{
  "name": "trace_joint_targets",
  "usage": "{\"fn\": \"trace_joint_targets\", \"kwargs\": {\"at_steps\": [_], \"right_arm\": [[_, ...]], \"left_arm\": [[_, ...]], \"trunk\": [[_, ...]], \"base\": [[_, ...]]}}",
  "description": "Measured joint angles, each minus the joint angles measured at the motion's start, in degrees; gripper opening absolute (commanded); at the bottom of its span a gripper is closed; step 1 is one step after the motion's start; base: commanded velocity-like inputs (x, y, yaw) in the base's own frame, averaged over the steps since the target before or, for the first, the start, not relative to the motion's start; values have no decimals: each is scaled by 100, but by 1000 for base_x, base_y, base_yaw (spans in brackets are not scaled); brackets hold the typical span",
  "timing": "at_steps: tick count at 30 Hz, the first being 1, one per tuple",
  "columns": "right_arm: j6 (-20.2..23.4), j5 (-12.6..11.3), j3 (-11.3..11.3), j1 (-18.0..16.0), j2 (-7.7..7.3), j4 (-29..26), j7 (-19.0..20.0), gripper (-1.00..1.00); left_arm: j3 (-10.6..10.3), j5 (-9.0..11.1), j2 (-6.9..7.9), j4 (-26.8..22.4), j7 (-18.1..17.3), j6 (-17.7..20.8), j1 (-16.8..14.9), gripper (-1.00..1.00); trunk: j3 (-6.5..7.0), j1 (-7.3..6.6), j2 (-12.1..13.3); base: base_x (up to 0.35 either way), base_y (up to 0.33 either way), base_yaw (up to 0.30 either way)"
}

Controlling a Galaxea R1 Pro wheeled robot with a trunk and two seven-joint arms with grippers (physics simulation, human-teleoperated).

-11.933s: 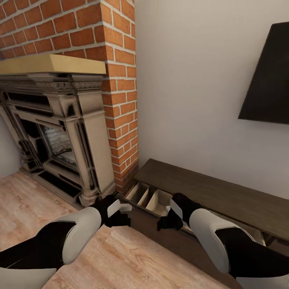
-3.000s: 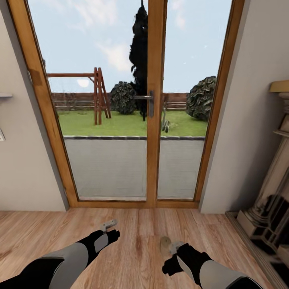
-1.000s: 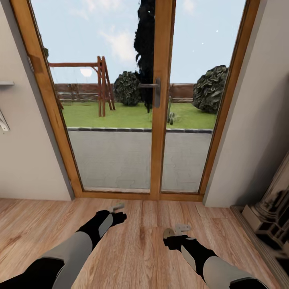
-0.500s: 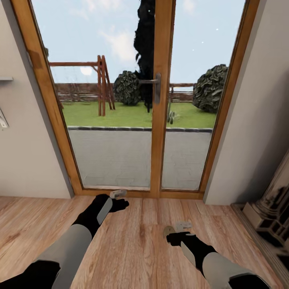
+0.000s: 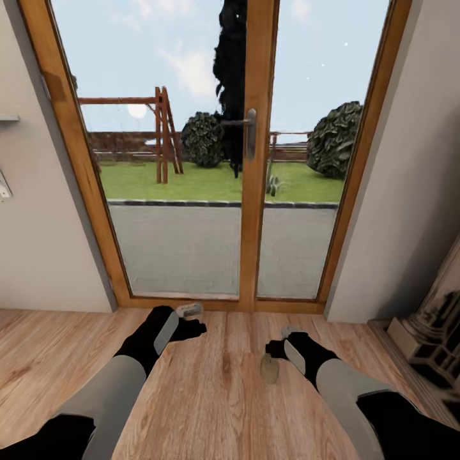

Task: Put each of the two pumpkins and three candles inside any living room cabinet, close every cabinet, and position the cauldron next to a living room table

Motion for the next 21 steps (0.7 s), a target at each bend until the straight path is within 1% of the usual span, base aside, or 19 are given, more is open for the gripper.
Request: {"fn": "trace_joint_targets", "kwargs": {"at_steps": [1,4,11,13,17,21], "right_arm": [[57,-68,1,-43,-1,-3,-37,100],[188,-139,2,-149,-2,-8,-71,100],[514,-152,22,-229,7,-17,-80,100],[535,-148,33,-231,10,-18,-82,100],[572,-138,44,-233,18,-18,-74,100],[578,-146,29,-233,27,-11,-35,100]], "left_arm": [[2,1,0,-67,0,83,-3,100],[4,1,0,-164,3,152,-4,100],[-1,0,-8,-209,19,161,-5,100],[4,3,-5,-218,12,157,-5,100],[46,21,6,-616,-4,165,4,100],[64,24,3,-713,-2,167,10,100]], "trunk": [[-18,22,-40],[-72,88,-160],[-198,242,-441],[-233,286,-521],[-305,373,-682],[-377,461,-842]], "base": [[0,0,0],[0,0,0],[0,0,0],[0,0,0],[0,0,0],[0,0,0]]}}
